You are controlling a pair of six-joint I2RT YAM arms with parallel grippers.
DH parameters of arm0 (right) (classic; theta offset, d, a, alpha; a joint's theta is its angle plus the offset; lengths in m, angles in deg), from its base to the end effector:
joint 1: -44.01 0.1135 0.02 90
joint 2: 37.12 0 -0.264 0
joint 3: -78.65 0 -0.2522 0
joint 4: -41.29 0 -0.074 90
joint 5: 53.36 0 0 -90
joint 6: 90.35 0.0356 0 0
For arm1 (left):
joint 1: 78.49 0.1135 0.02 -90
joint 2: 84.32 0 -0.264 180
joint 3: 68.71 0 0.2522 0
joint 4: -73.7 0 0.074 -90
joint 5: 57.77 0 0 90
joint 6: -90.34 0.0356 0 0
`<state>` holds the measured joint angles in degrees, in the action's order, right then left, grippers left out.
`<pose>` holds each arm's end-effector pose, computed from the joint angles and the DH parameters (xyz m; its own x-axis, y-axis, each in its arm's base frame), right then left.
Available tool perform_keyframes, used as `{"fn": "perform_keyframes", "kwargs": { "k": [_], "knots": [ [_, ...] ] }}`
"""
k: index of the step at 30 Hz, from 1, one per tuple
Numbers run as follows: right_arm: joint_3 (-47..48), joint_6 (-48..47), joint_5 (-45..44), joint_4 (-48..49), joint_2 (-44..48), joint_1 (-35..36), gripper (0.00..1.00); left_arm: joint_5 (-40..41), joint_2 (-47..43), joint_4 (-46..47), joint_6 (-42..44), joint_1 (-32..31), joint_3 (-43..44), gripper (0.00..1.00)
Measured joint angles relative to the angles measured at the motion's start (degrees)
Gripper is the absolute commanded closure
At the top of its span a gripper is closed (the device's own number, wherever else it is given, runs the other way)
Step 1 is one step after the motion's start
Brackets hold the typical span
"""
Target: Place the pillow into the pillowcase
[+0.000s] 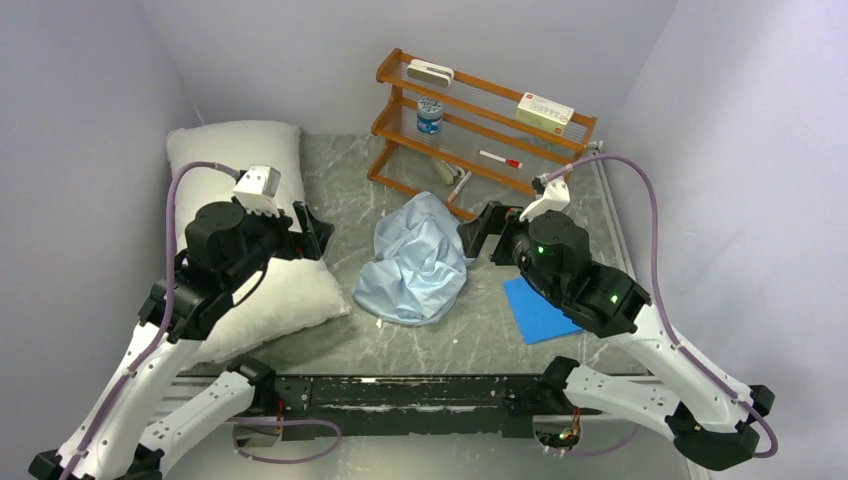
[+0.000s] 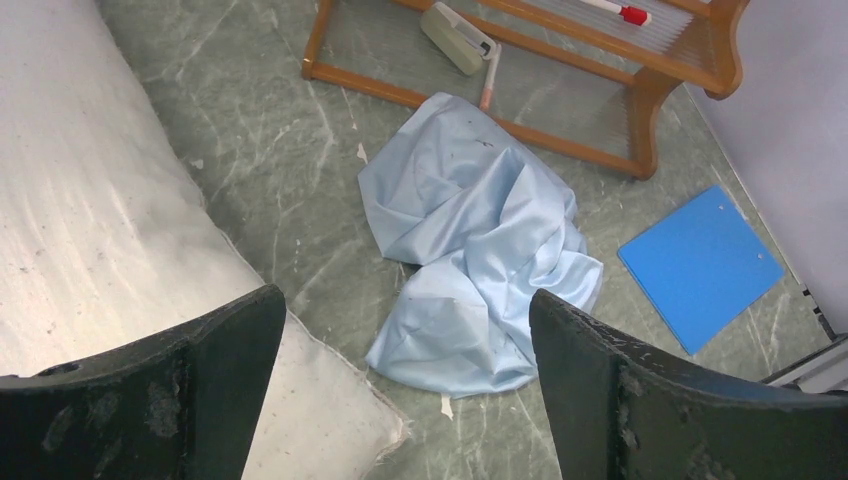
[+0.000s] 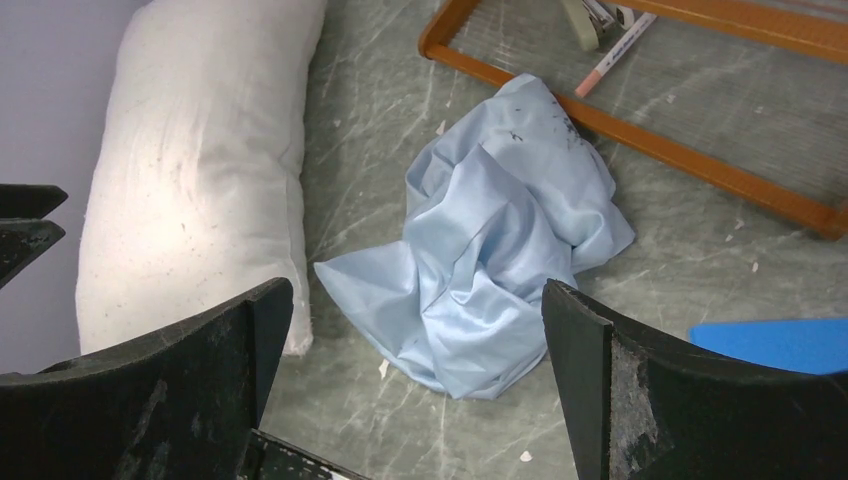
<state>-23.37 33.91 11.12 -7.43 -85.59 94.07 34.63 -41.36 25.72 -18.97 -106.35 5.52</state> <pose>0.1175 0.1164 0.4004 -0.4171 0.2932 -0.8603 -0.2371 0.8787 0.4144 0.1309 -0.0675 0.3928 -0.3826 -0.1715 -0.9079 0.3231 0.8957 -0.3054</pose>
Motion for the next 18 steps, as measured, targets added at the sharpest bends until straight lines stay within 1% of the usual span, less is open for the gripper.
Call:
{"fn": "perform_keyframes", "kwargs": {
  "k": [6,11,15,18],
  "knots": [
    [0.0,0.0,0.2,0.0,0.2,0.0,0.0,0.7,0.0,-0.1,0.0,0.0,0.0,0.03],
    [0.0,0.0,0.6,0.4,0.9,0.0,0.0,2.7,0.1,-0.2,0.0,0.0,0.0,0.03],
    [-0.2,0.0,1.1,1.1,1.0,0.0,0.0,7.2,0.8,-0.2,0.0,0.0,0.0,0.07],
    [-0.3,-0.1,1.6,1.4,1.0,0.0,0.0,14.3,3.9,-2.1,-0.1,-0.1,1.6,0.06]
  ]
}}
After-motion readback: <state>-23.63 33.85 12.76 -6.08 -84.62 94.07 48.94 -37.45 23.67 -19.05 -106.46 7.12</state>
